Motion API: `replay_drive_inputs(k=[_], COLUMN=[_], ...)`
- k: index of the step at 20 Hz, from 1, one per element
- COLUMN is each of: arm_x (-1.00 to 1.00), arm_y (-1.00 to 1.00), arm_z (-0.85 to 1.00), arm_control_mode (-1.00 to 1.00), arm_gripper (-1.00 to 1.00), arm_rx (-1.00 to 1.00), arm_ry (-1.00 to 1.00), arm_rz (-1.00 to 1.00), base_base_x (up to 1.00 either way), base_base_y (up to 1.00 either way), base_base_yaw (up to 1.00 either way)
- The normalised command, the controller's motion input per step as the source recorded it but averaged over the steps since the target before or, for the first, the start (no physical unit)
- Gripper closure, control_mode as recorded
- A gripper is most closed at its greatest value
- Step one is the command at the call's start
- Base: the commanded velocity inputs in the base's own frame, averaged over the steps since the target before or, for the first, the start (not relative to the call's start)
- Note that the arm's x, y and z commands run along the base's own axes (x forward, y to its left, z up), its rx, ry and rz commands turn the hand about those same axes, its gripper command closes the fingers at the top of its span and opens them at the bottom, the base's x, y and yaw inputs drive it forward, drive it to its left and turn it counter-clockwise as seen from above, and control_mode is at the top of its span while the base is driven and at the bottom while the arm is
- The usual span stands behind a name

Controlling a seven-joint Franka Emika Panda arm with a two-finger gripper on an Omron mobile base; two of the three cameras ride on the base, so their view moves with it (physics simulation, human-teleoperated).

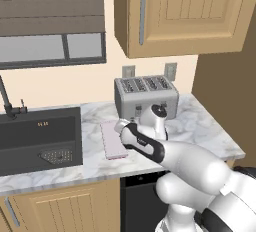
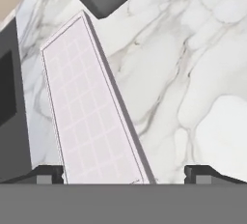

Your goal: The ice cube tray has been filled with water. Take the tray and place it in the freezer to make ice. Close the freezer door after placing the tray.

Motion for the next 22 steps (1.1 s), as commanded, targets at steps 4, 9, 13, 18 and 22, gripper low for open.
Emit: replay_drive_inputs(k=[4, 9, 13, 18, 22], arm_x=[-0.01, -0.04, -0.05, -0.04, -0.03], arm_y=[0.01, 0.08, 0.13, 0.10, 0.08], arm_z=[-0.26, -0.10, -0.01, -0.06, -0.16], arm_control_mode=[-1.00, -1.00, -1.00, -1.00, -1.00], arm_gripper=[-1.00, -1.00, -1.00, -1.00, -1.00], arm_rx=[0.00, 0.00, 0.00, 0.01, 0.01], arm_ry=[-0.10, -0.01, 0.00, 0.03, 0.07], arm_rz=[0.00, -0.04, -0.09, -0.10, -0.12], base_base_x=[0.00, 0.00, 0.00, 0.00, 0.00], base_base_y=[0.00, 0.00, 0.00, 0.00, 0.00], base_base_yaw=[0.00, 0.00, 0.00, 0.00, 0.00])
